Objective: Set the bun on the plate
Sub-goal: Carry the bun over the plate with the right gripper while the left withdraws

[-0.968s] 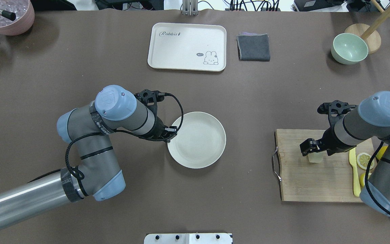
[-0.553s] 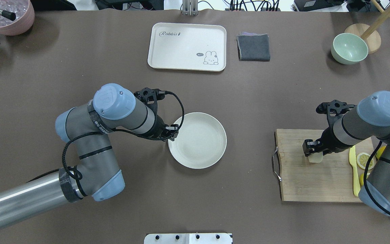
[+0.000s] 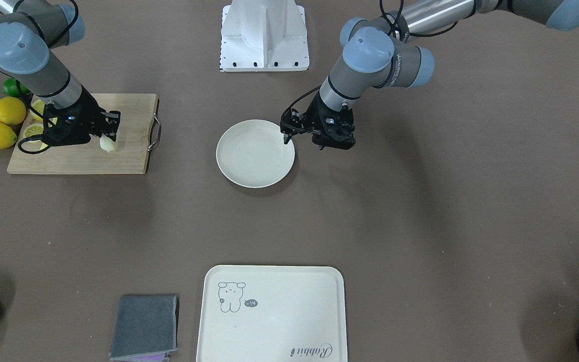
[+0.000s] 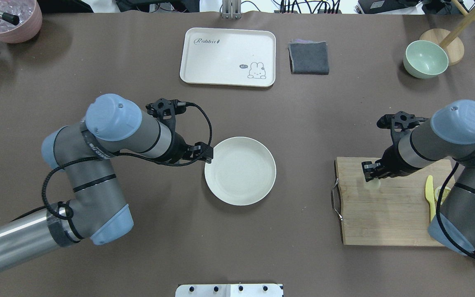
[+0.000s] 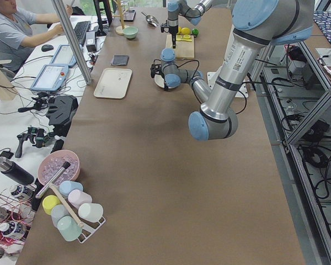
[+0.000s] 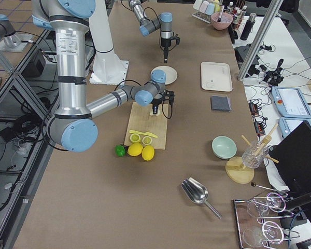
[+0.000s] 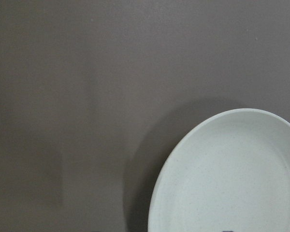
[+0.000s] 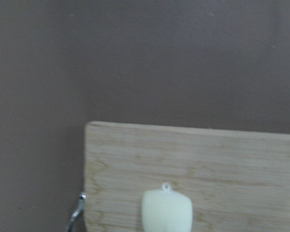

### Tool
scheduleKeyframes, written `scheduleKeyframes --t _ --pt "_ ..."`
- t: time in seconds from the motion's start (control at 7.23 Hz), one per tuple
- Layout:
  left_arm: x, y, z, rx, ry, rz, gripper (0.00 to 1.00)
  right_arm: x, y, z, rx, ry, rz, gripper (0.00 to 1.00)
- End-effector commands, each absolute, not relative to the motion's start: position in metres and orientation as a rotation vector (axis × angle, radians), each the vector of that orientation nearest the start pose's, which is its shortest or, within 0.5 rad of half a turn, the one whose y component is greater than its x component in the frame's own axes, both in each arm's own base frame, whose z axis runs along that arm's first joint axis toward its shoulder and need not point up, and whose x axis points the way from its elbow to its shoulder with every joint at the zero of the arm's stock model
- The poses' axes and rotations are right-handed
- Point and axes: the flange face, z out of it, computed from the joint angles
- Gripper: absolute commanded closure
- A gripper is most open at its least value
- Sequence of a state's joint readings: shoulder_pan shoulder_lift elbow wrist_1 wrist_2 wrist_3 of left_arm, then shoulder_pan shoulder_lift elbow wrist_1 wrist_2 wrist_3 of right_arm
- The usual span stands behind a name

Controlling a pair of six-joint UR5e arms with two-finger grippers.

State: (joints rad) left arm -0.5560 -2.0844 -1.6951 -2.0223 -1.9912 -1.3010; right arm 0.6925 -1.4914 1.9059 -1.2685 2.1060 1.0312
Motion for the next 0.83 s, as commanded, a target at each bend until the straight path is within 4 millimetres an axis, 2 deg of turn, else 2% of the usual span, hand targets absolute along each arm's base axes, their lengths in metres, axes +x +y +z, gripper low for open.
scheduleKeyframes --t 0.0,0.14,0.28,0.41,0.55,0.69 --pt "0.421 -0.419 0.295 0.102 1.115 -0.033 0.02 -0.420 -0.429 0.332 0.015 -0.898 -0.081 0.73" --pt "0.368 -0.439 0.324 0.109 1.098 -0.022 0.02 -0.449 -0.425 0.288 0.041 -0.887 -0.104 0.73" --pt "0.333 -0.447 0.354 0.138 1.058 -0.004 0.02 -0.477 -0.420 0.254 0.054 -0.902 -0.112 0.73" --pt "0.307 -0.448 0.389 0.164 1.007 0.032 0.02 -0.524 -0.426 0.220 0.051 -0.906 -0.089 0.74" --pt "0.285 -0.454 0.406 0.190 0.976 0.044 0.02 -0.548 -0.423 0.216 0.056 -0.889 -0.098 0.73" --pt "0.282 -0.452 0.413 0.190 0.966 0.051 0.02 -0.558 -0.417 0.214 0.054 -0.886 -0.110 0.74"
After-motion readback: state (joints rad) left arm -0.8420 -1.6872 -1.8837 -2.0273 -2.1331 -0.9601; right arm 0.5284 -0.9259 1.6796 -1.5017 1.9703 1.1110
